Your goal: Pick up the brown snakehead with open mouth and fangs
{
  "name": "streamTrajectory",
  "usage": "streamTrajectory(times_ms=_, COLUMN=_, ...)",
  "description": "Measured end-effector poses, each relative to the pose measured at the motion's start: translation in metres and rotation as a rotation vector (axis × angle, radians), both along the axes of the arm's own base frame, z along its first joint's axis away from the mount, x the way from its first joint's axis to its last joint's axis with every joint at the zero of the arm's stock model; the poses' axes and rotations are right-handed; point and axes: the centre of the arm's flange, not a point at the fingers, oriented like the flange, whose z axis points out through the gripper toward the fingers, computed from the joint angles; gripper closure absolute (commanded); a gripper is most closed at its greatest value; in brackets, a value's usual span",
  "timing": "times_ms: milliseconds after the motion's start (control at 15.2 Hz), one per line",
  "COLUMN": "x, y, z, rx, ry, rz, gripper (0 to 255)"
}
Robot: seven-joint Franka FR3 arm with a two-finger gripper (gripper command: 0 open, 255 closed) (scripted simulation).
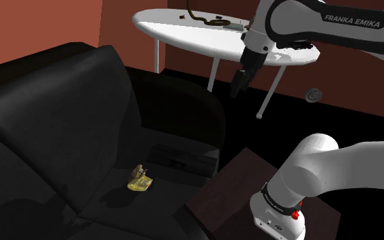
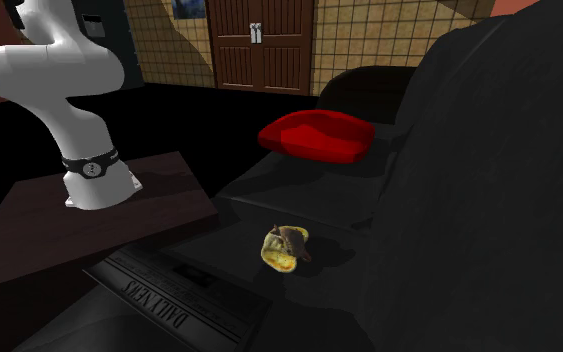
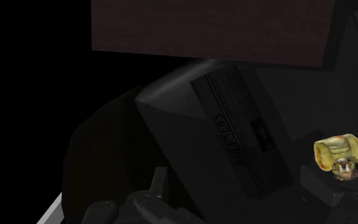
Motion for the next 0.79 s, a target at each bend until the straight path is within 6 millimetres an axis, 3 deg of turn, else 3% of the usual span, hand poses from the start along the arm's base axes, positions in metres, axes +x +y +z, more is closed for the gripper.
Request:
streamTrajectory(times_ms=264, x=0.011, y=0.013, z=-0.02, rx=0.017, ry=0.008, rz=0.009, gripper=0)
streamTrajectory(times_ms=792, x=0.051, y=0.068, z=-0.095, rx=0.082, ry=0.034, rz=0.041, gripper=0)
